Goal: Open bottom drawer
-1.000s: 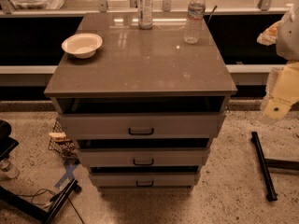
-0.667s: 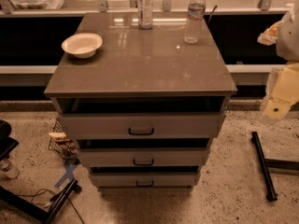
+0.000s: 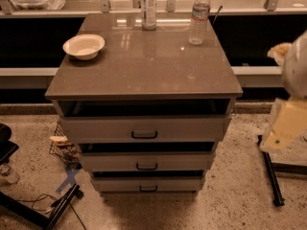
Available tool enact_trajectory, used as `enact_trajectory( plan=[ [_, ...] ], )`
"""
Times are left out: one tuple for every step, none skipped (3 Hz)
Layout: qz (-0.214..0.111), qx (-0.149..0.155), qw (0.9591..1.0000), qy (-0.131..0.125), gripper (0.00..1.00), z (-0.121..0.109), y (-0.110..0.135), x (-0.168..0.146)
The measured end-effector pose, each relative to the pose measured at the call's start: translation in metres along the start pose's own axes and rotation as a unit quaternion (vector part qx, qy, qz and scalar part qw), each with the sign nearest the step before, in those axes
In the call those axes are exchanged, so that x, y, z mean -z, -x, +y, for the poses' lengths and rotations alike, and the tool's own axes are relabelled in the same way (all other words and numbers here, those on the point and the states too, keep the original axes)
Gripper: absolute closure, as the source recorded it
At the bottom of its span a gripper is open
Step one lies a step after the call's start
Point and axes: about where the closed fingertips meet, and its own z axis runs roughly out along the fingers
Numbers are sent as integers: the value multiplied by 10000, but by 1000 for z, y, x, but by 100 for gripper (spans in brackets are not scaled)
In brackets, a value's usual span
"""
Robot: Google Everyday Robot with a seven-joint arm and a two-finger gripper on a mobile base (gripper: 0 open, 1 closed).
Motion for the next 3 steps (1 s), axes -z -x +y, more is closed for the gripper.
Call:
enact_trajectory(
  plan=[
    [-171,313,9993,146,0,49,-35,-78],
    [-569,512,9965,328,0,67,-46,-159],
    [-911,628,9939,28,0,54,-33,-213]
  ],
)
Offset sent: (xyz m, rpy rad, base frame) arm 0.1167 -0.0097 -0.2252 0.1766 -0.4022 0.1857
